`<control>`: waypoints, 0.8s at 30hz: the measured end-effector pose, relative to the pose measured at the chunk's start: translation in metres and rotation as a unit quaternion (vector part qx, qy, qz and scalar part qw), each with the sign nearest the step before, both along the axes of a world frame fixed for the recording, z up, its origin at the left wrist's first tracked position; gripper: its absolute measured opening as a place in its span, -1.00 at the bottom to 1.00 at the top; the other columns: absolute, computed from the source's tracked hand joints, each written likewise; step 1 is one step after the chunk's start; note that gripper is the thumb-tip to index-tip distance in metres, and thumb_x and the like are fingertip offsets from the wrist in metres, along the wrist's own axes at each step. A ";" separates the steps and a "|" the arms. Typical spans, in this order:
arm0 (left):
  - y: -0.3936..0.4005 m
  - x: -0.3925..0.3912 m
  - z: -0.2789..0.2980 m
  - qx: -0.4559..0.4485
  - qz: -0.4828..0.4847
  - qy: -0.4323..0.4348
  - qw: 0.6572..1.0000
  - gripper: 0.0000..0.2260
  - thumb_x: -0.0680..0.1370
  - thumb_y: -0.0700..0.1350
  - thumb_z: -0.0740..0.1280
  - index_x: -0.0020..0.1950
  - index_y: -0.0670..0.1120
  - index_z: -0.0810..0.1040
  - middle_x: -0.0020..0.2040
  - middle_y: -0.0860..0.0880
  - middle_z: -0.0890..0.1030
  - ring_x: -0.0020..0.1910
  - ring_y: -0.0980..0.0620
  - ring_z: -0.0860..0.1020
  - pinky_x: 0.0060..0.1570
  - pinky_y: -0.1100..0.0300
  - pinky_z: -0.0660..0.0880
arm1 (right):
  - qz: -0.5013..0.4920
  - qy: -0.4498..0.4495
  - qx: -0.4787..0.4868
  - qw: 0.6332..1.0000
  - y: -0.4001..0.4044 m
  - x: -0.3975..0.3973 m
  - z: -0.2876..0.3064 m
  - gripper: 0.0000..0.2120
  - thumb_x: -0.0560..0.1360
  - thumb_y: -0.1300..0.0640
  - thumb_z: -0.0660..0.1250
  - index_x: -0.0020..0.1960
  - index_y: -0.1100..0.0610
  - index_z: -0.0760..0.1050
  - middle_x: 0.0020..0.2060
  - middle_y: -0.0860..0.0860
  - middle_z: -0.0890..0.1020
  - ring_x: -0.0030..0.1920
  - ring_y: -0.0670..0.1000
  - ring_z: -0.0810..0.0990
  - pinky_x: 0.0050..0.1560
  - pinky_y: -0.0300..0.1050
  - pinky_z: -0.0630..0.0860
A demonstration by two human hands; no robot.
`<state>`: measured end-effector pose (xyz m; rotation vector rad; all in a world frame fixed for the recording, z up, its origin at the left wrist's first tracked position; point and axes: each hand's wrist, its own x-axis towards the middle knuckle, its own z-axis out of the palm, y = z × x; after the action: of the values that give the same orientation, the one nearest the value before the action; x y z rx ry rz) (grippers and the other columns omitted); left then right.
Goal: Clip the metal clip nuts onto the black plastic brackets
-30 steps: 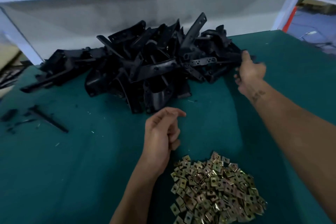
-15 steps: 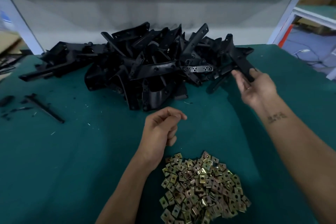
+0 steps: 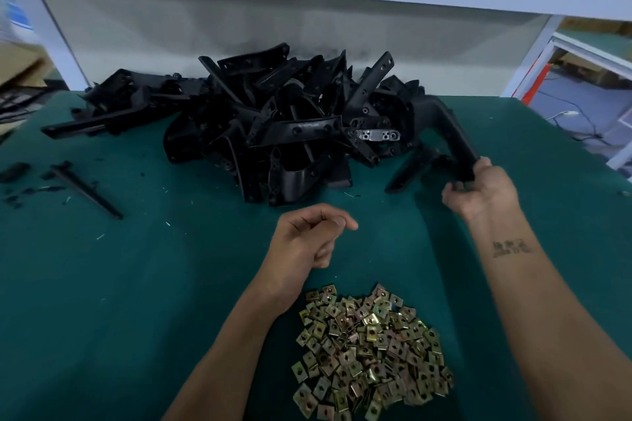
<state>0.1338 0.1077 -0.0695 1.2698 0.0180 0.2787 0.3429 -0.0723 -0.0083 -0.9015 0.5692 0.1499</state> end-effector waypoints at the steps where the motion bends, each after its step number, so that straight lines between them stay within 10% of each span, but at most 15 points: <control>1: 0.000 0.000 0.000 0.000 0.000 0.000 1.000 -0.84 0.58 -0.12 0.33 -0.05 -0.16 0.68 -0.35 -0.26 0.17 -0.40 -0.10 0.07 -0.41 0.14 0.11 | -0.019 0.000 0.002 1.000 -0.001 -0.004 -0.003 -0.89 0.67 0.08 0.27 0.16 0.00 0.55 0.16 -0.07 0.52 -0.02 -0.08 0.47 -0.15 -0.23 0.46; 7: 0.000 -0.002 -0.002 0.003 0.000 0.003 1.000 -0.86 0.57 -0.10 0.38 0.04 -0.14 0.66 -0.27 -0.15 0.33 -0.37 0.02 0.30 -0.42 0.20 0.28 | -0.048 -0.051 -0.073 0.995 0.017 -0.050 -0.002 -0.84 0.60 0.05 0.42 -0.01 0.15 0.56 -0.22 0.05 0.67 -0.41 -0.06 0.62 -0.29 -0.23 0.59; 12: -0.004 -0.002 0.006 -0.008 0.026 0.007 1.000 -0.63 0.54 0.04 0.44 0.29 -0.08 0.59 0.17 -0.08 0.63 0.02 -0.05 0.63 -0.25 0.10 0.57 | 0.151 -0.094 0.017 0.984 0.041 -0.101 0.001 -0.78 0.56 0.17 0.42 0.12 0.29 0.56 -0.07 0.19 0.74 -0.15 0.05 0.74 -0.21 -0.19 0.66; 17: -0.002 0.000 0.010 -0.080 0.061 -0.019 0.995 -0.50 0.62 0.16 0.28 0.48 -0.07 0.42 0.39 -0.07 0.55 0.37 -0.08 0.53 0.24 -0.06 0.53 | 0.416 -0.172 0.037 0.892 0.063 -0.137 -0.005 -0.88 0.41 0.33 0.47 -0.10 0.22 0.57 -0.01 0.22 0.72 -0.04 0.12 0.73 -0.02 -0.05 0.68; 24: 0.009 -0.001 0.033 -0.218 0.241 -0.004 0.946 -0.56 0.69 0.18 0.04 0.35 -0.08 0.45 0.16 -0.09 0.69 0.15 -0.11 0.66 0.22 -0.10 0.55 | 0.423 -0.407 -0.373 0.718 0.073 -0.144 -0.021 -0.74 0.43 0.17 0.58 -0.28 0.21 0.53 -0.40 0.10 0.57 -0.41 -0.06 0.47 -0.36 -0.15 0.39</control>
<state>0.1332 0.1162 -0.0369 0.8072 0.3688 0.6637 0.1984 0.0012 -0.0294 -1.8393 -0.7366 0.3307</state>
